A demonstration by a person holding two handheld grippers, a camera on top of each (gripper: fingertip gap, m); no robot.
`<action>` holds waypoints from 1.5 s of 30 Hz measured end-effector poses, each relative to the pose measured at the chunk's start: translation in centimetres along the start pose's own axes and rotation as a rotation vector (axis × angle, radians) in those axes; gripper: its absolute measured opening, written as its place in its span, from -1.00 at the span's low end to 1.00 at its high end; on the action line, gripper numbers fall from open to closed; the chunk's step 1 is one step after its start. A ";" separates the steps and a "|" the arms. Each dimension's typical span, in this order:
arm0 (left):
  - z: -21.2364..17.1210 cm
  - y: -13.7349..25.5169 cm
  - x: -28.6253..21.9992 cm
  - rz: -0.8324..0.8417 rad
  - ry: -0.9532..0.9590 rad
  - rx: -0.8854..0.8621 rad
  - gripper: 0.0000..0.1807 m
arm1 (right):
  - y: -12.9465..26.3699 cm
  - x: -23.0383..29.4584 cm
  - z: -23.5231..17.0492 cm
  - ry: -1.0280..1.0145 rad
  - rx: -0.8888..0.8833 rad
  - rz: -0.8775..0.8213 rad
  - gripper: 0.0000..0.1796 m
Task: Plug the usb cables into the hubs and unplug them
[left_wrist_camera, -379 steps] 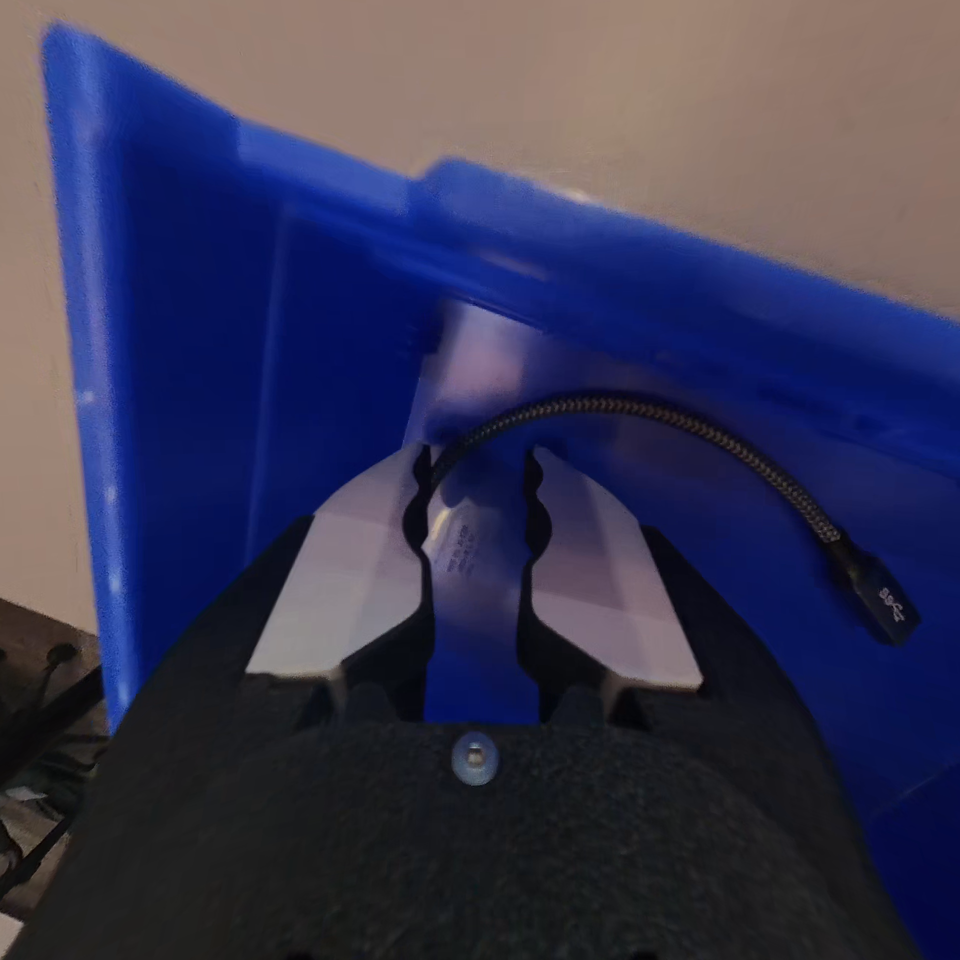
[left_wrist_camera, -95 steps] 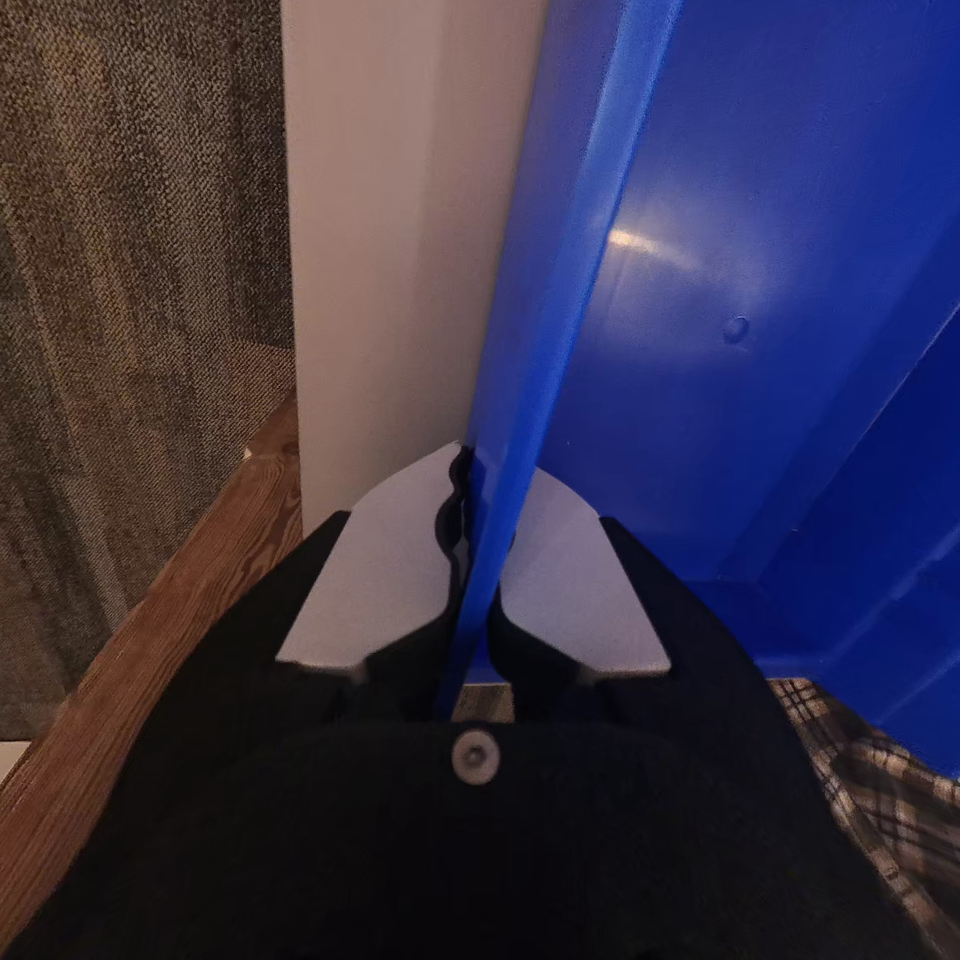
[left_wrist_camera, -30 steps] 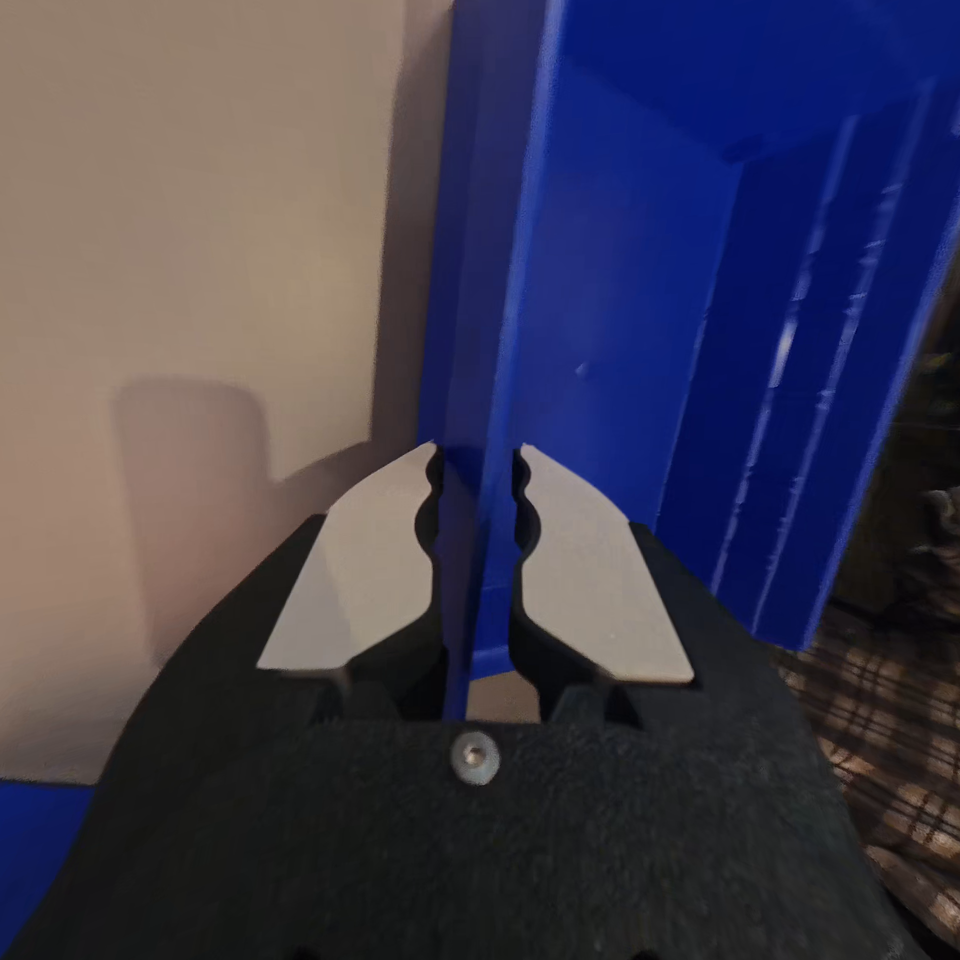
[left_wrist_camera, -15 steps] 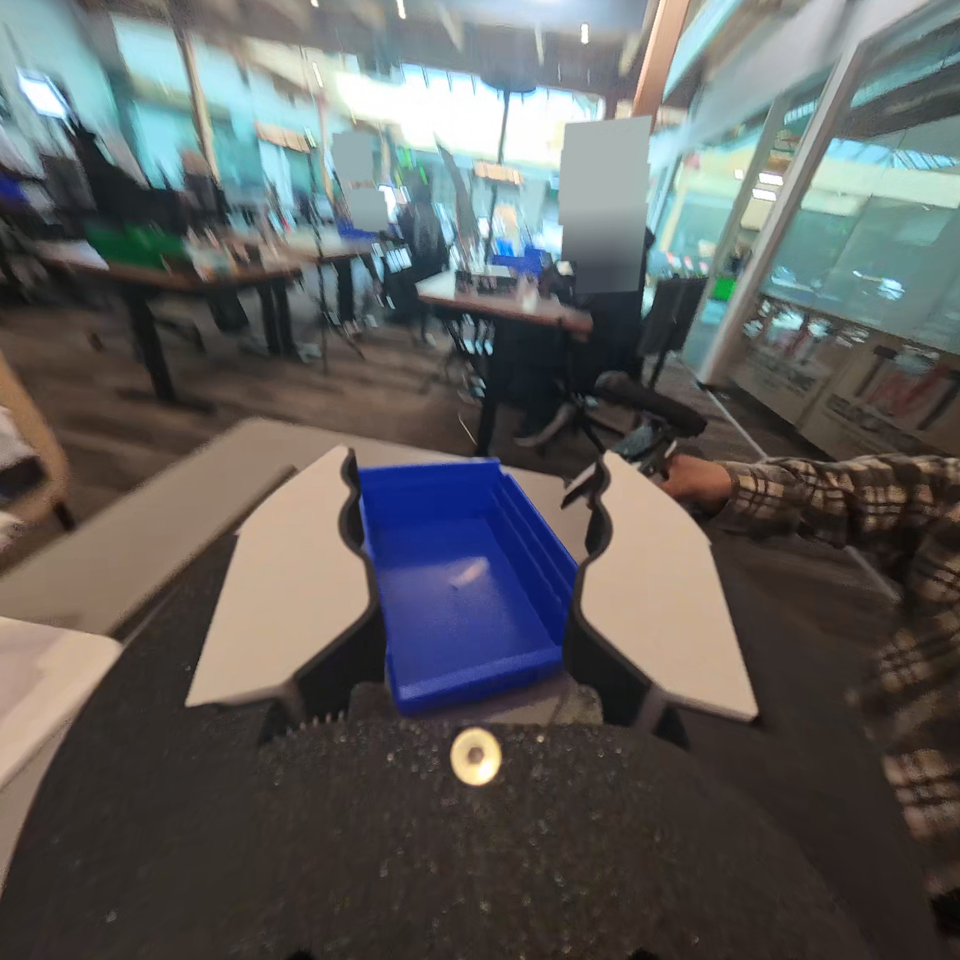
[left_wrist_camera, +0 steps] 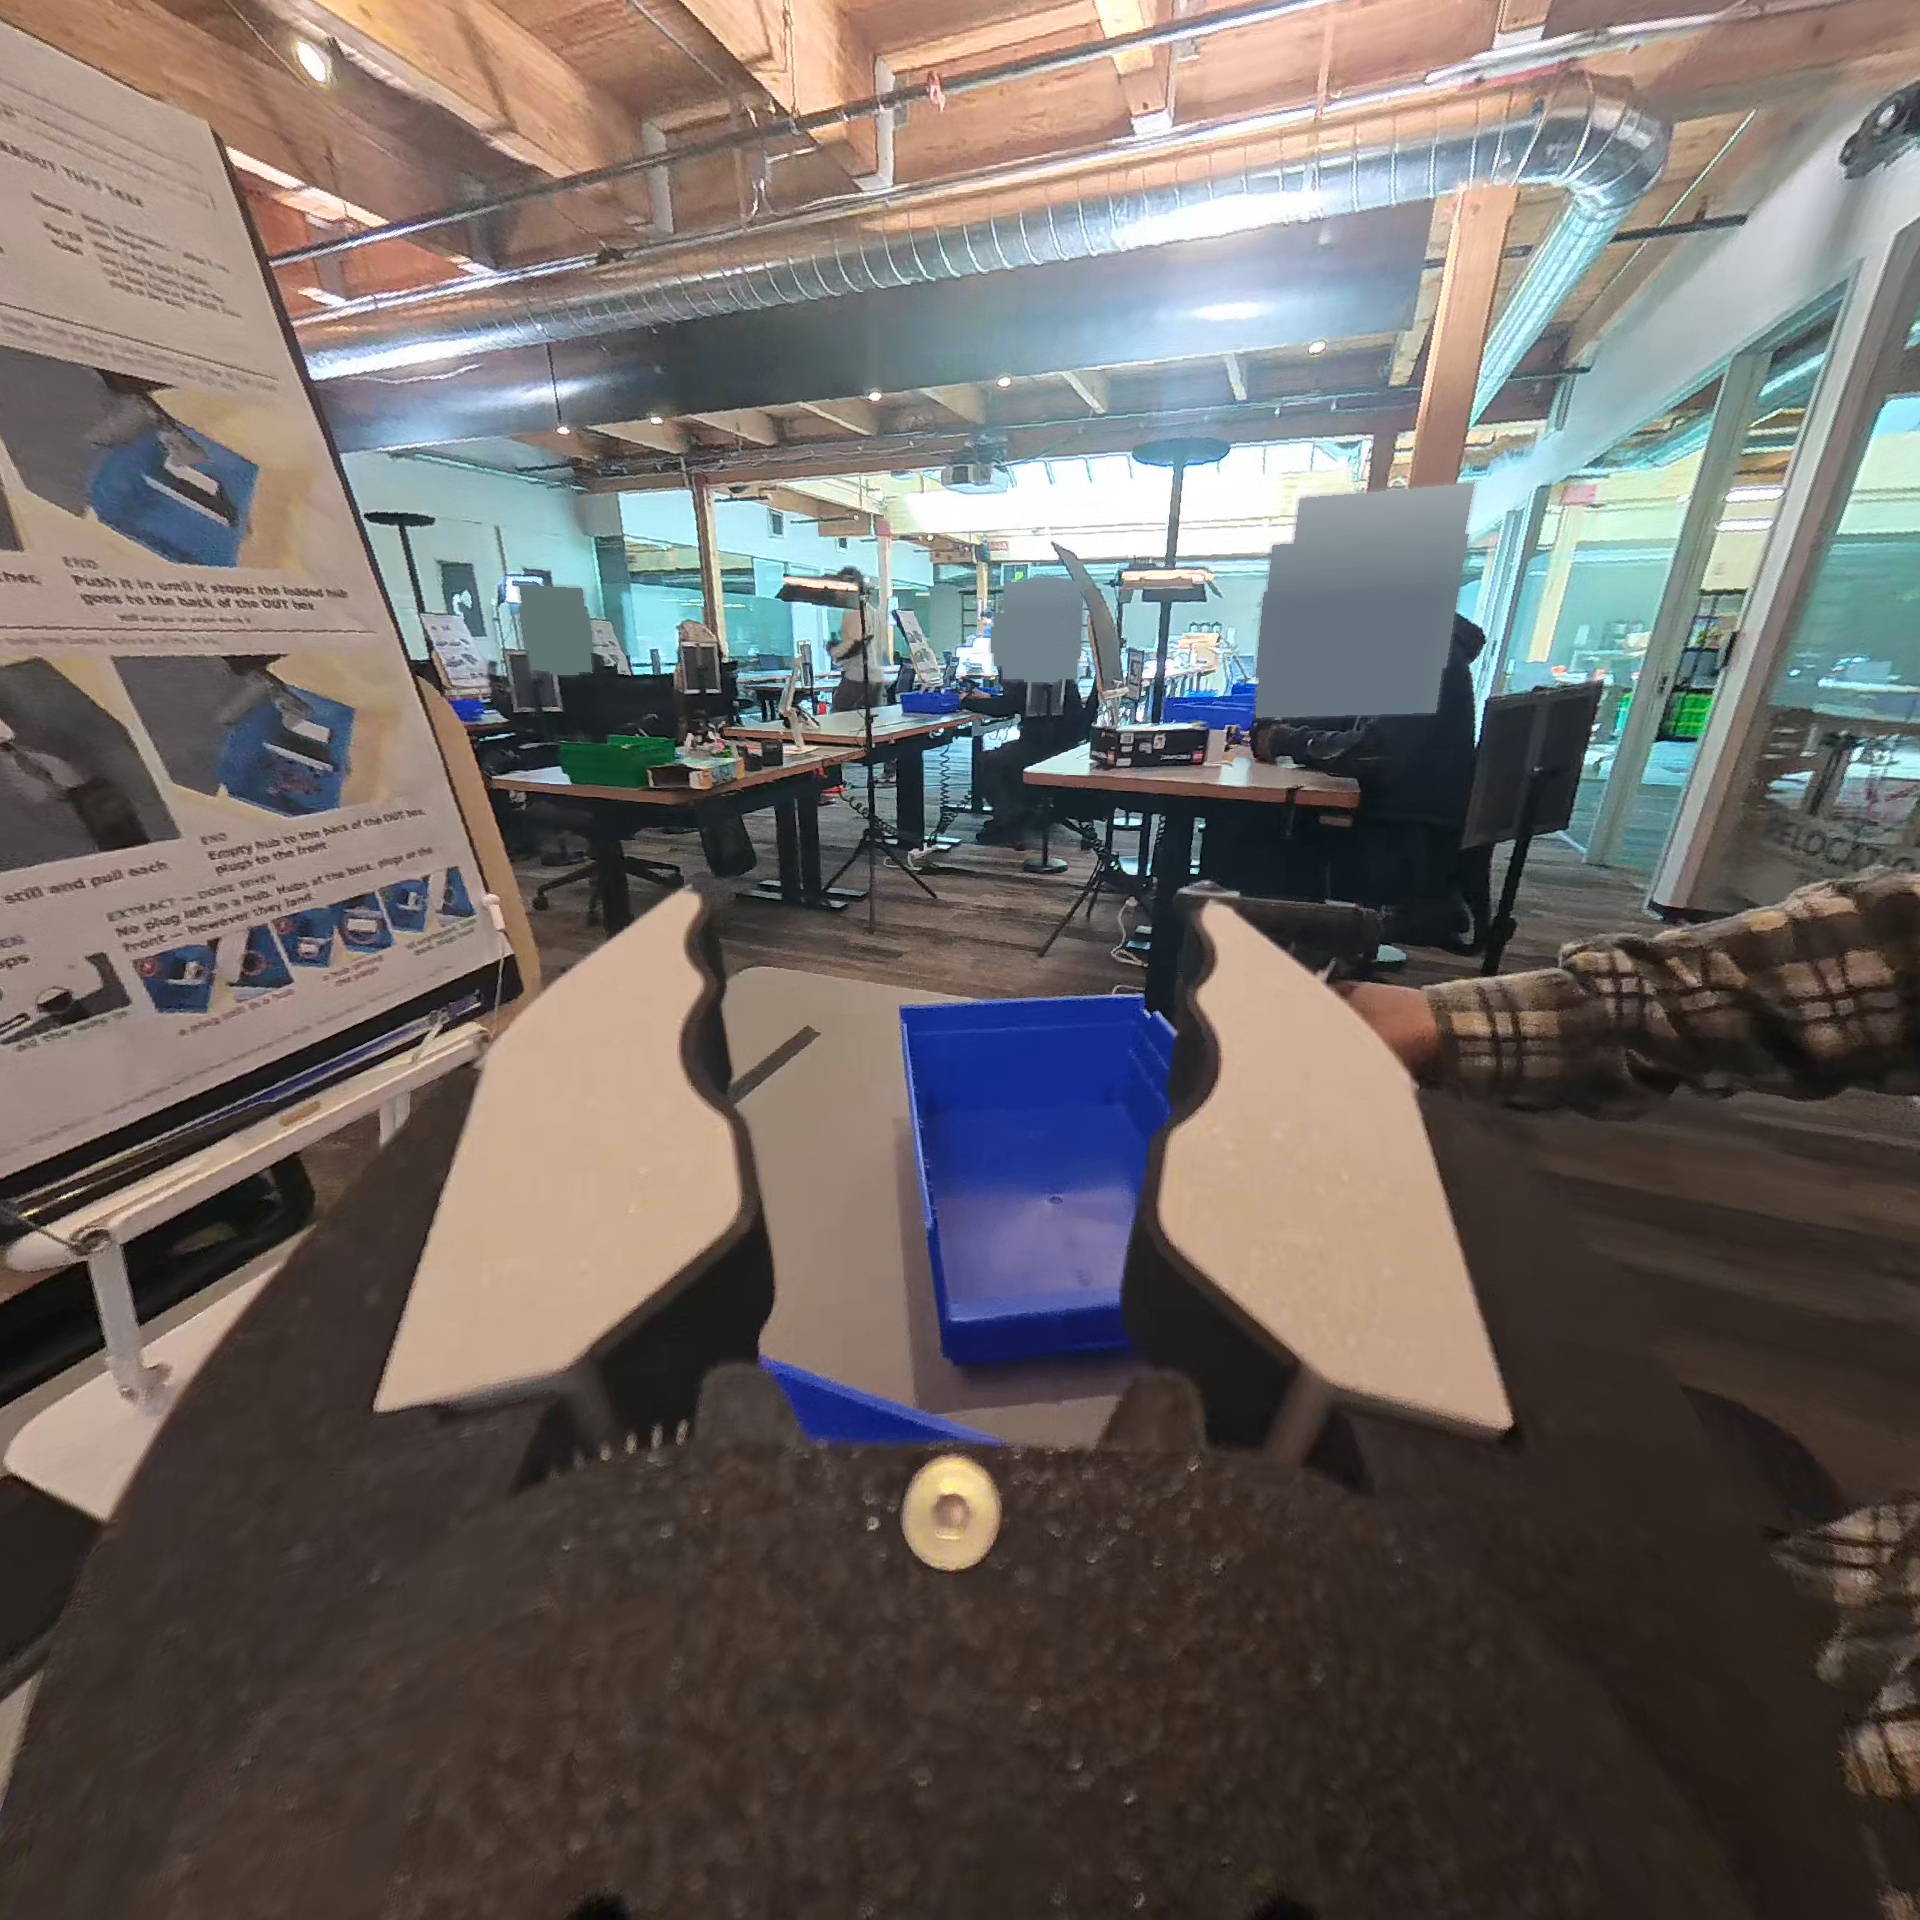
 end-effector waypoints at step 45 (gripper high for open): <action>-1.4 -2.4 -0.8 -0.119 -0.015 0.133 0.04 | 3.0 -14.5 4.3 -0.124 0.295 -0.173 -0.36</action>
Point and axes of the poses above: each gripper's, where its closed fingertips meet, y back along the fingers, z out of its top, x = y × z across the jaws, the point moved 9 cm from there along y, back along the fingers, and after that the axes turned 3 degrees about x, right-handed, at the moved point
